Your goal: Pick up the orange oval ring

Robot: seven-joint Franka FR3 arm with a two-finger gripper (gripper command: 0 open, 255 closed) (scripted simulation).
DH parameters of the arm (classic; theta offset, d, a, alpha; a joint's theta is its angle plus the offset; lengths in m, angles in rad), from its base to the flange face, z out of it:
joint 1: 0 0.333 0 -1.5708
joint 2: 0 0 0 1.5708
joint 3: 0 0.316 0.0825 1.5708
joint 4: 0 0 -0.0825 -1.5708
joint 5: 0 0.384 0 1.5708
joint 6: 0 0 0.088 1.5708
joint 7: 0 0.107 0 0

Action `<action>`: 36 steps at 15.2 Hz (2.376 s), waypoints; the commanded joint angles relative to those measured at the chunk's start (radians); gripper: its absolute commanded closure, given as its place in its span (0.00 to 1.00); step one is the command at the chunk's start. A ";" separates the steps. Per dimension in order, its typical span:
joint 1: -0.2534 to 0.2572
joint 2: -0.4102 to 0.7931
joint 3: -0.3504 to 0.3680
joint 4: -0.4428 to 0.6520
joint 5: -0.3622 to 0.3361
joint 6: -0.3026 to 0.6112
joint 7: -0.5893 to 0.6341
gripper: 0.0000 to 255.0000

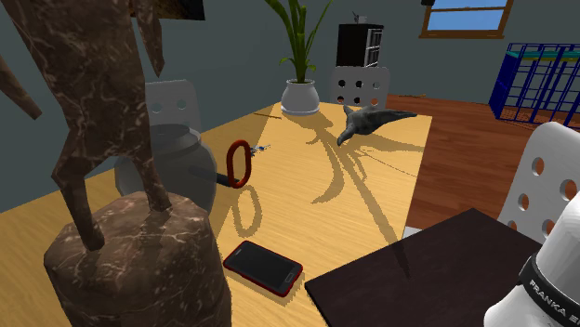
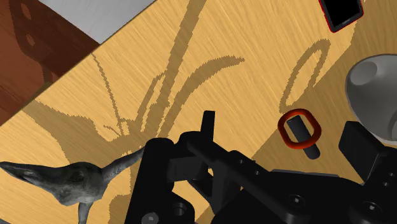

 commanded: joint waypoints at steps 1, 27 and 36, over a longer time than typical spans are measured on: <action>0.000 0.000 0.000 0.000 0.000 0.000 0.000 0.00; 0.037 1.026 0.240 0.519 -0.050 0.295 0.511 0.00; 0.102 1.435 0.218 0.925 -0.101 0.217 0.646 0.00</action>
